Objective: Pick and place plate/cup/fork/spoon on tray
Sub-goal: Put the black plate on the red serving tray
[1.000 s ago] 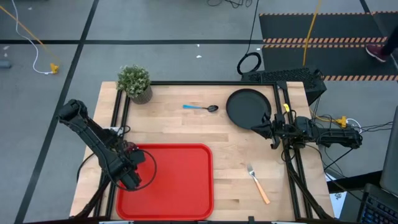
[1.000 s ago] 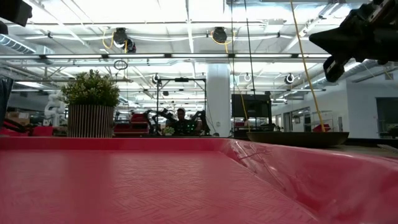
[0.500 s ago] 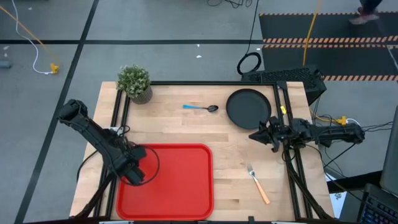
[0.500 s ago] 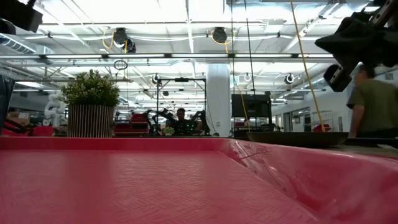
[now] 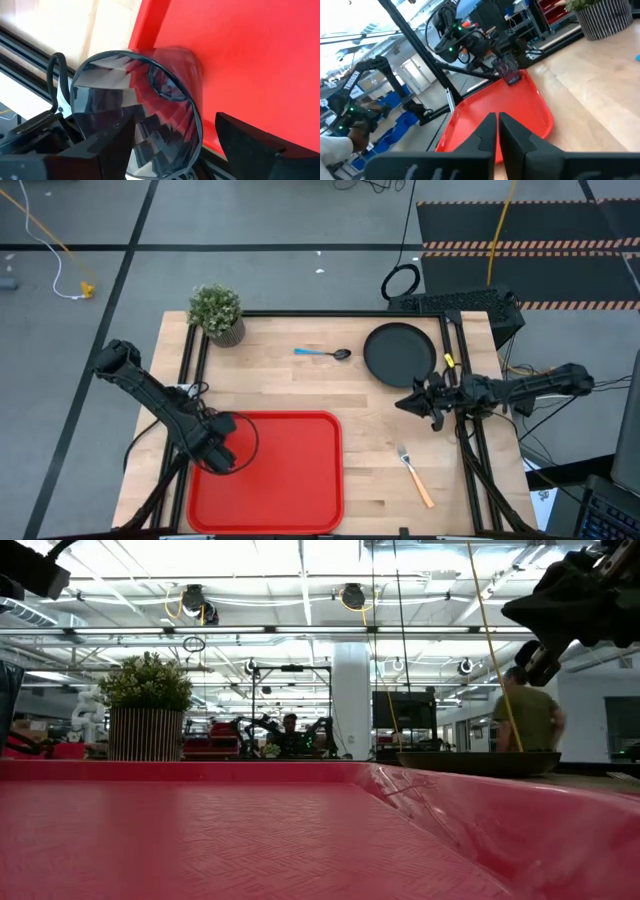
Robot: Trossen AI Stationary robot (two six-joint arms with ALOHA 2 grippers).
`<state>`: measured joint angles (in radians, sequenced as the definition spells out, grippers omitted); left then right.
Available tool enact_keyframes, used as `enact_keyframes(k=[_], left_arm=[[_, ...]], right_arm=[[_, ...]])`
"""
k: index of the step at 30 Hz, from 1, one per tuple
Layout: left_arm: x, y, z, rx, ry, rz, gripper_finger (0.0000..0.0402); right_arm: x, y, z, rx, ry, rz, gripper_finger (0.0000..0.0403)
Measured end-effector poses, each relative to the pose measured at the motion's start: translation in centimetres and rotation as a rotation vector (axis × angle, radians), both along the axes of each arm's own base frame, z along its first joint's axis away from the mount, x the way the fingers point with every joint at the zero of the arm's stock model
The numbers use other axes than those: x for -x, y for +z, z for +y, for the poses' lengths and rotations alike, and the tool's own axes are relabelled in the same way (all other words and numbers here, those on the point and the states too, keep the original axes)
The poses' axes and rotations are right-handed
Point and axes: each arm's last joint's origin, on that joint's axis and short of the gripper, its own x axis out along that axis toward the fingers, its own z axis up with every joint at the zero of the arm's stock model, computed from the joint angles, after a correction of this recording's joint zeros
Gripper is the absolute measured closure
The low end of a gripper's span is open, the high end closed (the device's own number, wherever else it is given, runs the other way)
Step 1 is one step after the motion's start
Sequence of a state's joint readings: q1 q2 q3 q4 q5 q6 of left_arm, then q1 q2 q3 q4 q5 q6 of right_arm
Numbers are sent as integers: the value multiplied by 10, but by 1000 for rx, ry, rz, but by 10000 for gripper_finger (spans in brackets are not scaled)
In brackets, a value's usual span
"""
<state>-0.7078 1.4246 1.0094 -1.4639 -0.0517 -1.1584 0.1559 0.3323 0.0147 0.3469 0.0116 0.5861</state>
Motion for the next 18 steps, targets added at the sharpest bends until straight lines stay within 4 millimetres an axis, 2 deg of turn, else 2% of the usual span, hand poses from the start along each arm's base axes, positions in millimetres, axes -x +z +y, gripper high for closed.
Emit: enact_keyframes(k=[4, 10, 14, 16, 18], left_arm=[[-4, 9, -3, 14, -9, -32, 124], [-12, 32, -7, 18, -50, -120, 124], [-12, 48, -6, -13, -60, -139, 124], [-14, 56, -7, -17, -92, -165, 124], [-18, 65, -6, -23, -160, -206, 124]], right_arm=[[-5, -1, 4, 1, -46, 6, 356], [-11, 4, 8, 13, -89, -58, 307], [-14, 6, 9, -9, -85, -88, 288], [-16, 3, 10, -13, -89, -45, 285], [-18, -10, 10, 20, -100, 91, 285]])
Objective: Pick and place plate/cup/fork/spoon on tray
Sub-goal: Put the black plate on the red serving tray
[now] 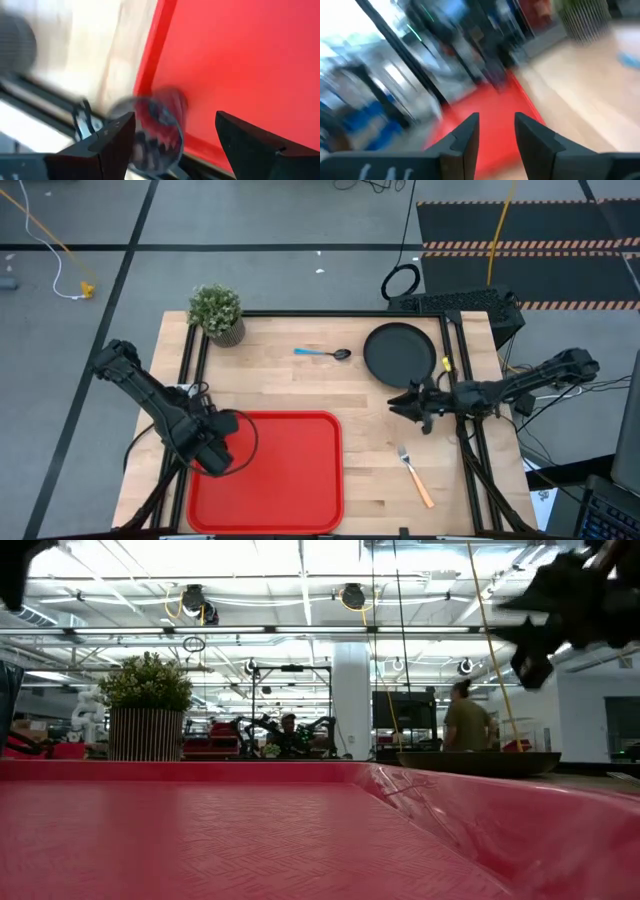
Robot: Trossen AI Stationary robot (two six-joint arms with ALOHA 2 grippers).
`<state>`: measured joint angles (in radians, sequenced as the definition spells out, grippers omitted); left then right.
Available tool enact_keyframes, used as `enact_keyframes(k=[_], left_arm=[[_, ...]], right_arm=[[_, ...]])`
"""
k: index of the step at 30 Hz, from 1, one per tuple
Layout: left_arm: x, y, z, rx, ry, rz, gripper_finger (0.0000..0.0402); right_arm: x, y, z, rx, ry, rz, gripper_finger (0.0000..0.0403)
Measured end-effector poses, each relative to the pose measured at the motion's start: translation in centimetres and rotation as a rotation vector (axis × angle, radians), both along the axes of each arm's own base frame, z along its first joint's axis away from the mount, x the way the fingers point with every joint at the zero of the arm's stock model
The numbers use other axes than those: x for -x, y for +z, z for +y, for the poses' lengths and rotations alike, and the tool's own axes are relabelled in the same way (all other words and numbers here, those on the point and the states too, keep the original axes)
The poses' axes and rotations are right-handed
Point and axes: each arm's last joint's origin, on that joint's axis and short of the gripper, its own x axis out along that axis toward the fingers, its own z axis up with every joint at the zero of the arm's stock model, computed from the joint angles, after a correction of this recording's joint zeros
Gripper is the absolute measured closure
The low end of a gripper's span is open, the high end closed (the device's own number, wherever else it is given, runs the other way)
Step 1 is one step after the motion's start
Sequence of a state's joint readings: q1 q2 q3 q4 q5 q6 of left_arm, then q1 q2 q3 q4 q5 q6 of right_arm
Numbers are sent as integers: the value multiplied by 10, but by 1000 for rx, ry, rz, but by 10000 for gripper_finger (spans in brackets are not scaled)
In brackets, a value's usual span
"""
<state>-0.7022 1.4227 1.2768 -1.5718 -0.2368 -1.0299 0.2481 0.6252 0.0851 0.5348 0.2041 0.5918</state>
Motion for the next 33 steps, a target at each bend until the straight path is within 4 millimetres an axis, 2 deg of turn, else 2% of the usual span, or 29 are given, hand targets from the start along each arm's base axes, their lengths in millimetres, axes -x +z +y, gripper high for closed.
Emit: enact_keyframes(k=[7, 11, 17, 23, 28, 33], left_arm=[[-15, 35, 7, -211, -110, -288, 124], [-23, 40, 11, -328, -155, -389, 124], [-38, 30, 11, -416, -178, -501, 124], [-53, 12, 7, -439, -154, -626, 124], [-70, -7, 2, -406, -222, -705, 124], [-82, -9, 2, -349, -278, -750, 124]], right_arm=[[-31, 21, 11, 123, -133, 300, 284], [-53, 29, 20, 287, -134, 371, 284], [-70, 9, 25, 572, -80, 524, 284], [-73, -11, 22, 760, -175, 641, 278], [-72, -20, 16, 863, -271, 728, 247], [-70, -26, 1, 872, -368, 808, 207]])
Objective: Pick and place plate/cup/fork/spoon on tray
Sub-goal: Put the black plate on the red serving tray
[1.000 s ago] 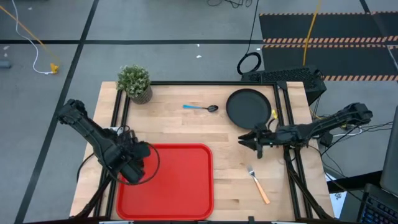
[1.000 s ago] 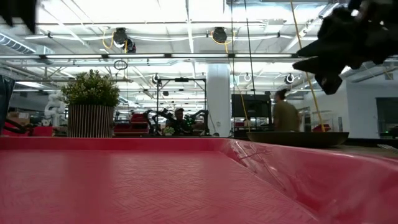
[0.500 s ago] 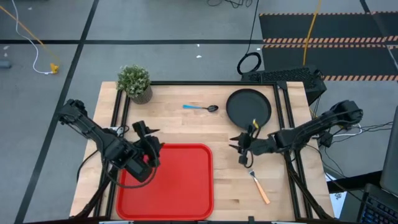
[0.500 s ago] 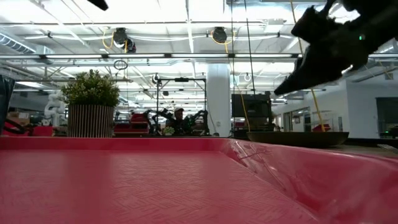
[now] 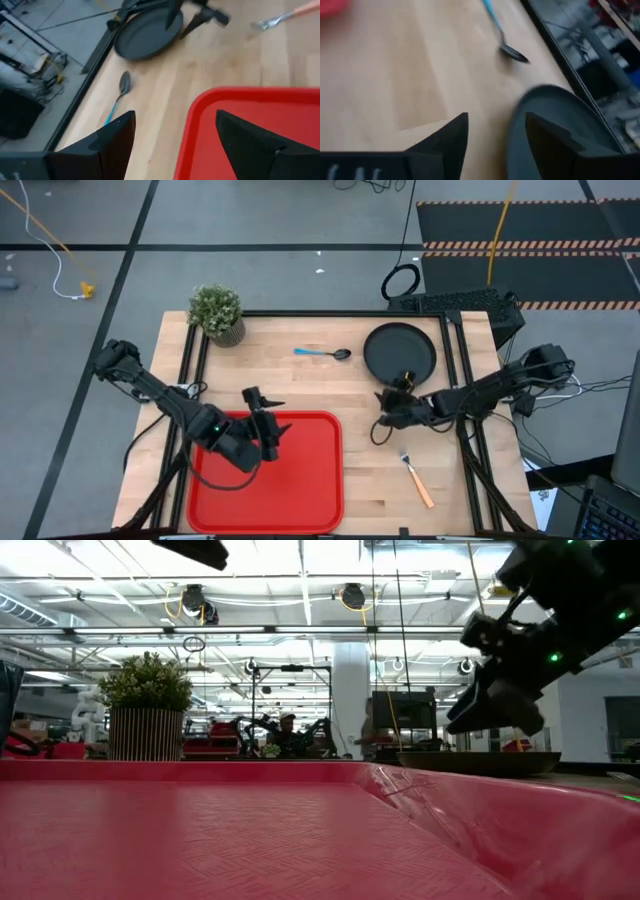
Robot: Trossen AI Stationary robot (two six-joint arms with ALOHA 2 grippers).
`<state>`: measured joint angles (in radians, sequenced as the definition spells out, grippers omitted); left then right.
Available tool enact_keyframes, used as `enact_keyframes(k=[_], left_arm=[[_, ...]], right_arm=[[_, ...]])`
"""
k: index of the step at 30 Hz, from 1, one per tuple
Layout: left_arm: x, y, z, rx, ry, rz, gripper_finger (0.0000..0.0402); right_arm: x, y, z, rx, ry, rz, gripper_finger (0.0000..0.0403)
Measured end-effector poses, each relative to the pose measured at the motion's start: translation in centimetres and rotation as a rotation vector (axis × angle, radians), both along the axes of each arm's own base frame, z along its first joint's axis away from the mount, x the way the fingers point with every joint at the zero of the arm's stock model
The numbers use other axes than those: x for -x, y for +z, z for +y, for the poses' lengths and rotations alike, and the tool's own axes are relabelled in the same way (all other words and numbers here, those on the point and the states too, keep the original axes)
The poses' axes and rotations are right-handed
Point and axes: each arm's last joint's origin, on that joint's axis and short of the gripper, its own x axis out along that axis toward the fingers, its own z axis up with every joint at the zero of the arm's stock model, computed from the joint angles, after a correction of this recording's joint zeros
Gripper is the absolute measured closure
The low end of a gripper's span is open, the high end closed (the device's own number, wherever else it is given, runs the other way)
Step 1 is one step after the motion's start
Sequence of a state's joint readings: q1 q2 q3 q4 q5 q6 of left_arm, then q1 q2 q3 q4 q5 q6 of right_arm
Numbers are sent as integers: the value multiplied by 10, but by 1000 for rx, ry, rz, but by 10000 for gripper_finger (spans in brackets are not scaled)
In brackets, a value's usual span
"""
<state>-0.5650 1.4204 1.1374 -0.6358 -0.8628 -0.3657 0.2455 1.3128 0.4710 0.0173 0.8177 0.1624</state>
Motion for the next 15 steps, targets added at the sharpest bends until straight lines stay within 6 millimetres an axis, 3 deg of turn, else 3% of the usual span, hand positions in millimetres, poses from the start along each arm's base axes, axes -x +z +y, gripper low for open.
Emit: enact_keyframes(k=[6, 15], left_arm=[[-5, 4, 0, 18, -27, -32, 124], [-5, 4, -1, 16, -33, -29, 124]], right_arm=[[9, -15, -20, -98, -82, 15, 191], [30, -37, -35, -232, -183, 35, 216]])
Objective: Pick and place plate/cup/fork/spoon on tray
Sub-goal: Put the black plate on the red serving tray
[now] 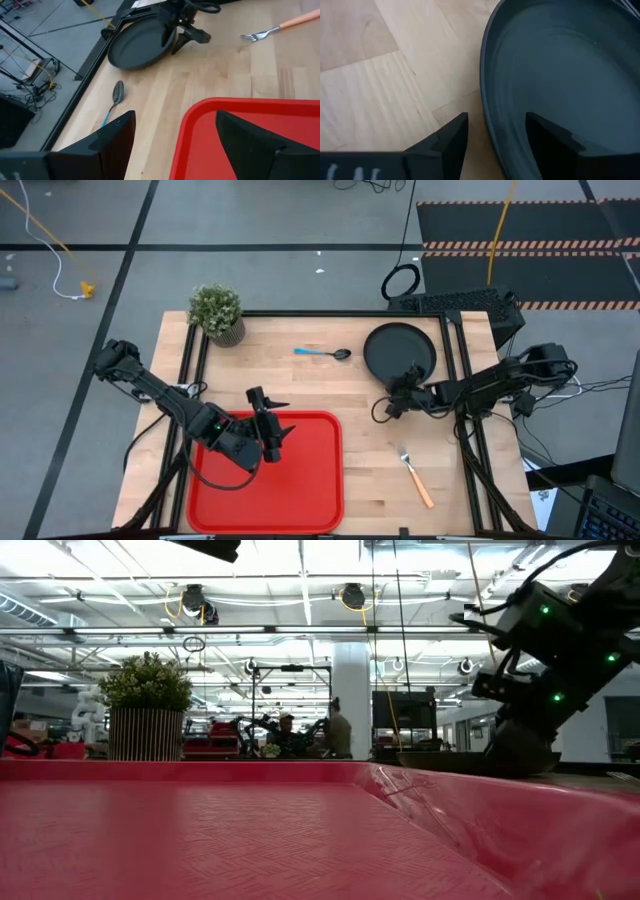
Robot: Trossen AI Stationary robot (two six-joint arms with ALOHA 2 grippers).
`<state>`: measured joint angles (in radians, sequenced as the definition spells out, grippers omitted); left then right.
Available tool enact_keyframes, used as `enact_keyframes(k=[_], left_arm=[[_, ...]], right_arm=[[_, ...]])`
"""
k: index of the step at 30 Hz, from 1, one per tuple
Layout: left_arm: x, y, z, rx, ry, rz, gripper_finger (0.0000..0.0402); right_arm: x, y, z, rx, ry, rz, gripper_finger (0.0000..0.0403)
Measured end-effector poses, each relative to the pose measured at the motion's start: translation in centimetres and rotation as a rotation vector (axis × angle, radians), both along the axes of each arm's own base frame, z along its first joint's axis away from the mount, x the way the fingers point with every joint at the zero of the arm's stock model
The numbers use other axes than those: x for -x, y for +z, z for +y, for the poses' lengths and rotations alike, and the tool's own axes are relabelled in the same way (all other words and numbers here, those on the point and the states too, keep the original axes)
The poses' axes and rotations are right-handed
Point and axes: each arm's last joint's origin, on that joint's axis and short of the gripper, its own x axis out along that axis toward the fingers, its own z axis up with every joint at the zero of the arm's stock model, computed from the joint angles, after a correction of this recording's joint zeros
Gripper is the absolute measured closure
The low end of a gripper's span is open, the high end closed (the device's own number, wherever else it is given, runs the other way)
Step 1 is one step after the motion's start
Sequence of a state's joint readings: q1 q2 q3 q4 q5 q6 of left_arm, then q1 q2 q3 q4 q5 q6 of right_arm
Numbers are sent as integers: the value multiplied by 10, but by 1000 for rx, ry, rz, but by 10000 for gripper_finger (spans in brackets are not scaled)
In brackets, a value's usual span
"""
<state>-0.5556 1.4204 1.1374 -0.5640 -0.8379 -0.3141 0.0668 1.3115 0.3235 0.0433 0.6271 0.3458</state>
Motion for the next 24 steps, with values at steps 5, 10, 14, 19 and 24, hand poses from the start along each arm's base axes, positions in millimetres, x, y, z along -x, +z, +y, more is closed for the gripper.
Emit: enact_keyframes(k=[5, 10, 14, 19, 24], left_arm=[[0, 0, 0, -2, -1, 1, 124], [-2, -3, 3, -4, 4, -3, 124], [-3, -11, 5, -19, 0, 2, 124], [-5, -15, 10, -2, -3, 20, 124], [-6, -15, 11, 4, 4, 17, 124]], right_arm=[[1, -1, 0, -5, 1, -7, 257], [-2, 0, 2, -8, 14, -41, 340], [-4, 2, 2, -29, 31, -47, 393], [-18, 15, 7, -58, 50, -93, 387], [-39, 42, 13, -57, 70, -69, 400]])
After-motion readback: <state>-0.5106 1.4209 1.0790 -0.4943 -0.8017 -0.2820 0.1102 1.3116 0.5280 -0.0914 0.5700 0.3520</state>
